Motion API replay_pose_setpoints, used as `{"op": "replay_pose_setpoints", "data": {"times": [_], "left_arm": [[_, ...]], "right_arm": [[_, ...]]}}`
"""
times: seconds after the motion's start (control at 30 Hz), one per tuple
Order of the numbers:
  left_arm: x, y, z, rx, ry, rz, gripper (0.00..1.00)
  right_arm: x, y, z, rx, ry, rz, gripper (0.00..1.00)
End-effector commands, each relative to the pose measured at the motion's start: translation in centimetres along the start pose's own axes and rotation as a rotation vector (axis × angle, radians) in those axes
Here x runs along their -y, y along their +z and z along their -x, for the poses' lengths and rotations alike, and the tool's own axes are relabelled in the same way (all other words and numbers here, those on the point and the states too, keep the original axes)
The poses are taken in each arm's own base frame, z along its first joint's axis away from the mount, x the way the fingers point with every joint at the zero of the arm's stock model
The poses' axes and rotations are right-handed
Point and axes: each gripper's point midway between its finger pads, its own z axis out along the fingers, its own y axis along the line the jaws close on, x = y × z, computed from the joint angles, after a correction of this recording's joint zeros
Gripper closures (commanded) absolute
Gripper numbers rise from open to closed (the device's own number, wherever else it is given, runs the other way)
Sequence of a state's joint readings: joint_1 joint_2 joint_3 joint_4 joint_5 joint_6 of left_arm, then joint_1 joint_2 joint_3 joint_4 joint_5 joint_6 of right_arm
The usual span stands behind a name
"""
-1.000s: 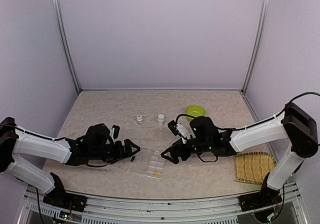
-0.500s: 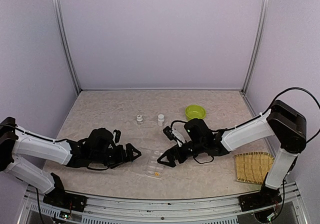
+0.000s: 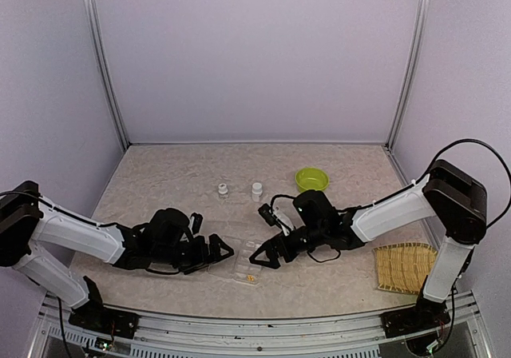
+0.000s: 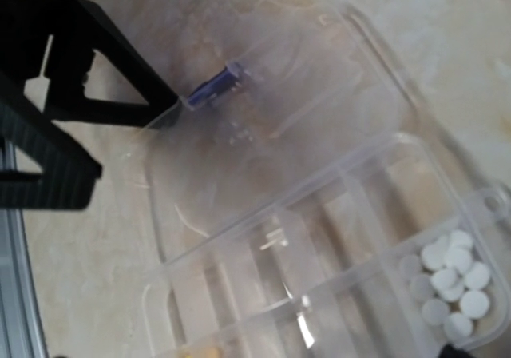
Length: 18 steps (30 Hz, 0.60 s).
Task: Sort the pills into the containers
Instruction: Close the lid of the pill container.
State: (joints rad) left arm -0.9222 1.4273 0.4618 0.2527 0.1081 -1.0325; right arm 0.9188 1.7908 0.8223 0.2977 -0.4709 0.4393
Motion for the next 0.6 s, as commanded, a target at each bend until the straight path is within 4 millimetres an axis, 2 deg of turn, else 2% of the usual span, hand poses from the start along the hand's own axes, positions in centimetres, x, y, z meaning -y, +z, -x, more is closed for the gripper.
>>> {"op": "replay_pose_setpoints", "data": {"times": [0.0, 0.2, 0.4, 0.57], "left_arm": [[1.0, 0.6, -0.5, -0.031, 0.003, -0.034, 0.01], [1.8, 0.7, -0.2, -0.021, 0.004, -0.07, 0.01], [4.1, -0.3, 0.7, 0.024, 0.023, -0.161, 0.01], [5.1, -0.6, 1.2, 0.047, 0.042, -0.191, 0.01]], "right_arm": [[-0.3, 0.3, 0.9, 0.016, -0.001, 0.027, 0.01], [-0.4, 0.3, 0.6, 0.016, 0.001, 0.043, 0.01], [-0.5, 0.6, 0.5, 0.016, -0.002, 0.054, 0.01], [-0.7, 0.8, 0.5, 0.018, -0.007, 0.07, 0.01]]}}
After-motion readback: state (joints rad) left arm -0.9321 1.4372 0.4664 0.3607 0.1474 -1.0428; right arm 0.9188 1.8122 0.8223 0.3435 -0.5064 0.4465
